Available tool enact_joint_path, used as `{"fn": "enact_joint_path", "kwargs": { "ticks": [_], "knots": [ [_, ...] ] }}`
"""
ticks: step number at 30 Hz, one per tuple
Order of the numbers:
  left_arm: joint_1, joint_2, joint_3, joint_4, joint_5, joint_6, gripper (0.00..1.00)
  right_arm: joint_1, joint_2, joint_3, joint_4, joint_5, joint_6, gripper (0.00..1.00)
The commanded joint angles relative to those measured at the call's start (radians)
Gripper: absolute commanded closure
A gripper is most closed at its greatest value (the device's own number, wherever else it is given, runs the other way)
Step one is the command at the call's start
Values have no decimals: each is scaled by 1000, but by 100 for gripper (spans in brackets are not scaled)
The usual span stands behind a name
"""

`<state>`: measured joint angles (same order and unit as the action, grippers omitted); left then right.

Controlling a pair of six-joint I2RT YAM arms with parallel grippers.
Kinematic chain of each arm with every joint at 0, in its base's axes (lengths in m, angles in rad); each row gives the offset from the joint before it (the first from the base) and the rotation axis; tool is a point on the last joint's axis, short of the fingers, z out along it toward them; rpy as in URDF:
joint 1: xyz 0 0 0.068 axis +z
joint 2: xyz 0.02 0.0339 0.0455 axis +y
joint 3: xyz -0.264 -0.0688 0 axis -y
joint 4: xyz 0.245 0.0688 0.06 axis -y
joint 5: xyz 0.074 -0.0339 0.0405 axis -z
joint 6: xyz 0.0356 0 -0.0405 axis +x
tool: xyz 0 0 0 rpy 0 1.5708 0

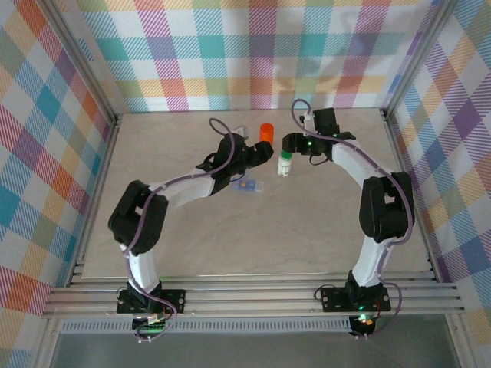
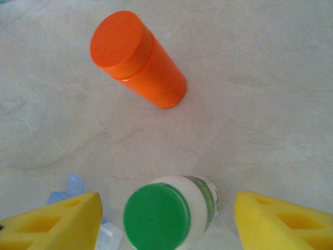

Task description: Sort the pills into containers

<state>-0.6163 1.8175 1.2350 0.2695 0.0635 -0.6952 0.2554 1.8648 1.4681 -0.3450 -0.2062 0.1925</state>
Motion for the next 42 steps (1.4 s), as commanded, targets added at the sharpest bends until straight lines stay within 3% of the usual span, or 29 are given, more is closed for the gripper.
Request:
{"fn": "enact_joint_path", "kwargs": {
  "ticks": [1,9,15,26,33,38,42],
  "knots": [
    [7,-104,-69,-59,-80,84,27,44,52,43,-125,57,-73,31],
    [9,-228,-189,-101,-140,144,25,102,138,107,-190,213,-95,27],
    [13,-270,-230,-101,-163,165,25,105,174,133,-184,253,-81,32],
    [23,-266,-260,-87,-156,168,24,91,209,189,-97,440,33,53],
    [24,-271,-270,-86,-171,193,24,71,345,415,-118,524,53,56],
    [24,-279,-275,-94,-182,211,25,50,507,680,-251,524,49,55],
    [24,-282,-276,-102,-186,220,24,44,583,793,-309,516,49,54]
  ]
}}
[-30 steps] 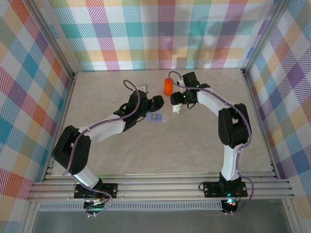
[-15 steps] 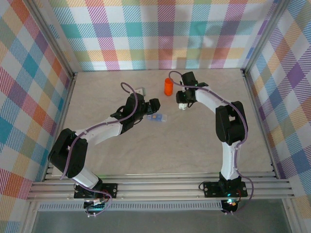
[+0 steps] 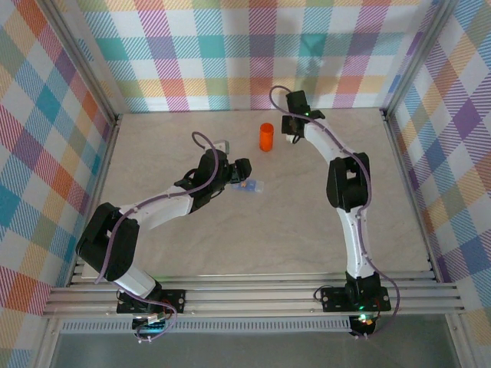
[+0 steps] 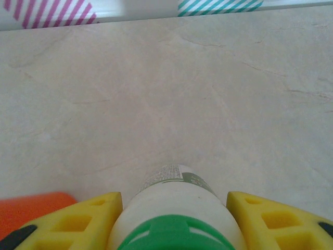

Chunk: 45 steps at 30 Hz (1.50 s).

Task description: Sort the pills into containers

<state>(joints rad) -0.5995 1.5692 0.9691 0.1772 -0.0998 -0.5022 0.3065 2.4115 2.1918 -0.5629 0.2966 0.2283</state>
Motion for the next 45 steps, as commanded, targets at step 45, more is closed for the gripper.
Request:
{"fn": "enact_joint_path", "kwargs": {
  "ticks": [45],
  "knots": [
    [178,318,70,-45,241,-101,45,189,-515,-929,332,-498,175,38]
  ]
}}
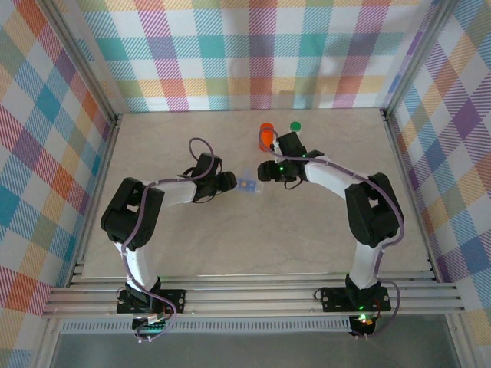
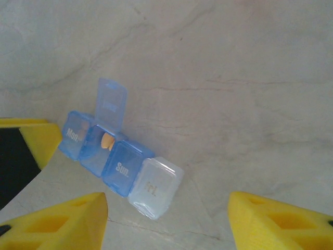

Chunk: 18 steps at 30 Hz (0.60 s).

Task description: Sort the pills into containers

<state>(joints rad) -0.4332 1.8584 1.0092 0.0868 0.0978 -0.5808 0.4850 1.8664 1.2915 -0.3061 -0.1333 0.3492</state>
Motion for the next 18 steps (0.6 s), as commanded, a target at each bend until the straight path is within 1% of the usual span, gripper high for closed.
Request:
{"fn": "enact_joint_path", "kwargs": {
  "ticks": [1,11,18],
  "knots": [
    [11,34,30,49,47,-25,46,14,38,-36,84,-73,61,39],
    [0,39,23,62,64,-35,51,25,112,-23,127,-98,103,41],
    [-18,32,11,64,72,-44,52,25,142,-23,141,-124,133,47]
  ]
}}
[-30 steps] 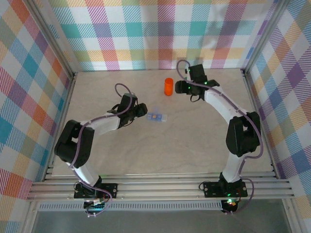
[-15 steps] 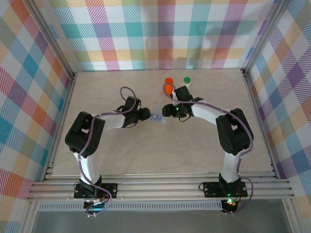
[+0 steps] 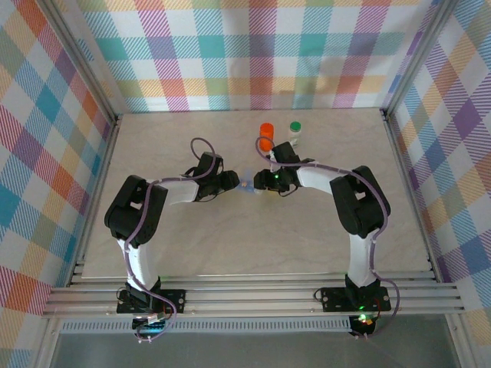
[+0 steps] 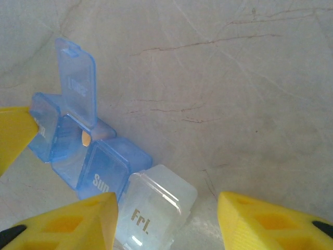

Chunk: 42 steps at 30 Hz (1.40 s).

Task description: Sort the pills into containers

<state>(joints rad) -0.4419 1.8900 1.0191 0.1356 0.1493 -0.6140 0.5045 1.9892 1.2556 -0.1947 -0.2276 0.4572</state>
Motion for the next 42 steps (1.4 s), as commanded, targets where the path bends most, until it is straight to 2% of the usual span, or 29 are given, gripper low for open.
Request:
{"fn": "enact_joint_path", "kwargs": {
  "ticks": [1,11,17,19,21,25,30,34,42],
  "knots": [
    [-12,-2,-2,15,22,-12,52,6,19,8,32,-24,27,49],
    [-37,-82,-48,-9,26,-24,53,-8,44,44,-13,17,-30,55],
    [-26,-191,-37,-118,-50,-1,53,-38,96,133,-96,-103,-215,56],
    [-10,-206,-9,-170,-74,15,50,-41,116,174,-145,-135,-287,56],
    [19,-175,50,-236,-88,34,49,-42,130,199,-176,-159,-351,58],
    [84,-39,203,-334,-14,59,49,-44,135,218,-204,-169,-437,58],
    [95,118,365,-372,87,74,49,-44,157,250,-232,-210,-480,58],
    [95,208,458,-404,76,88,50,-44,166,255,-231,-212,-485,58],
    [86,239,470,-455,112,102,52,-46,170,252,-230,-196,-477,58]
  ]
}}
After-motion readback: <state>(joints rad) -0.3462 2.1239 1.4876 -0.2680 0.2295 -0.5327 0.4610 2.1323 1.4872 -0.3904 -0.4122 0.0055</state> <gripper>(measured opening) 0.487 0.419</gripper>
